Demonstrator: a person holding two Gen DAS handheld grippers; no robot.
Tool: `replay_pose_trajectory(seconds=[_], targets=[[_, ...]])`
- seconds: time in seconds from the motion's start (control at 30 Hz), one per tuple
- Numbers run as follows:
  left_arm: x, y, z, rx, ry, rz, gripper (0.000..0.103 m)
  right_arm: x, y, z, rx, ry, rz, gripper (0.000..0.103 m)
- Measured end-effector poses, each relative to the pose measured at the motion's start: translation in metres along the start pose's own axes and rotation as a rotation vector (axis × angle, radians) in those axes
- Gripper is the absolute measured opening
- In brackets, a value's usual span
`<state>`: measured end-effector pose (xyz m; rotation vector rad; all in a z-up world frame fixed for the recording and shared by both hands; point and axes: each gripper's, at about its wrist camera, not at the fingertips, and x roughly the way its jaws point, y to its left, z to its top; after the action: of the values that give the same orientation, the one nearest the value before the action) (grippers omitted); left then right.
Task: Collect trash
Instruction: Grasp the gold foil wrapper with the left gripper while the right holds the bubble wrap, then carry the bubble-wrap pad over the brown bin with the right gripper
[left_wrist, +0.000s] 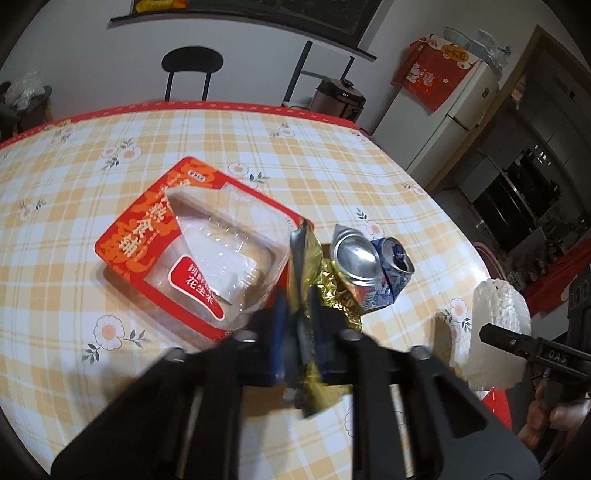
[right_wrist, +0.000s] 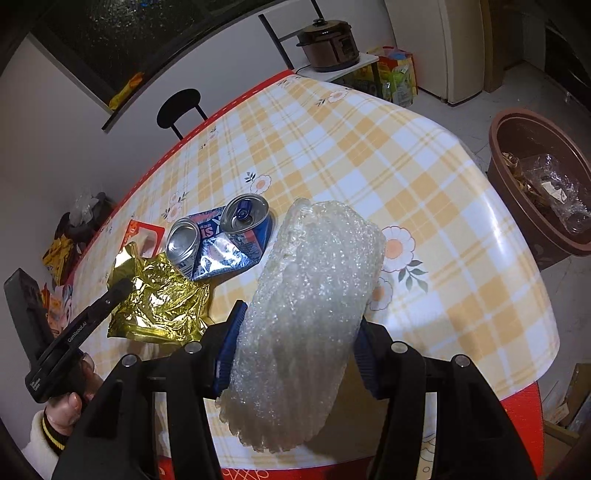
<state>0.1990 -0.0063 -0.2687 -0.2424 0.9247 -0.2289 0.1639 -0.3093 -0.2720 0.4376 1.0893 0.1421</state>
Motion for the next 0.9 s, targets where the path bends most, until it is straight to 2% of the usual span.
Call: replay_pose_trajectory(seconds=[0.1, 0.3, 0.63, 0.77, 0.9], targets=[[-0.011, -0.005, -0.001, 0.013, -0.025, -0.018, 0.006, -0.002, -0.002, -0.001, 0.003, -0.002, 0.004, 0.054], [-0.042, -0.007, -0.003, 0.002, -0.073, -0.045, 0.006, -0.005, 0.002, 0.0, -0.008, -0.006, 0.023, 0.054], [-0.097, -0.001, -0.01, -0.016, -0.168, 0.014, 0.006, -0.015, 0.011, 0.004, -0.048, -0.026, 0.068, 0.054], [-0.114, 0.001, -0.014, -0.051, -0.195, 0.046, 0.006, -0.015, 0.011, 0.008, -0.065, -0.006, 0.092, 0.054], [-0.133, -0.005, -0.02, -0.08, -0.224, 0.07, 0.006, -0.025, 0.011, 0.018, -0.092, -0.022, 0.119, 0.054]])
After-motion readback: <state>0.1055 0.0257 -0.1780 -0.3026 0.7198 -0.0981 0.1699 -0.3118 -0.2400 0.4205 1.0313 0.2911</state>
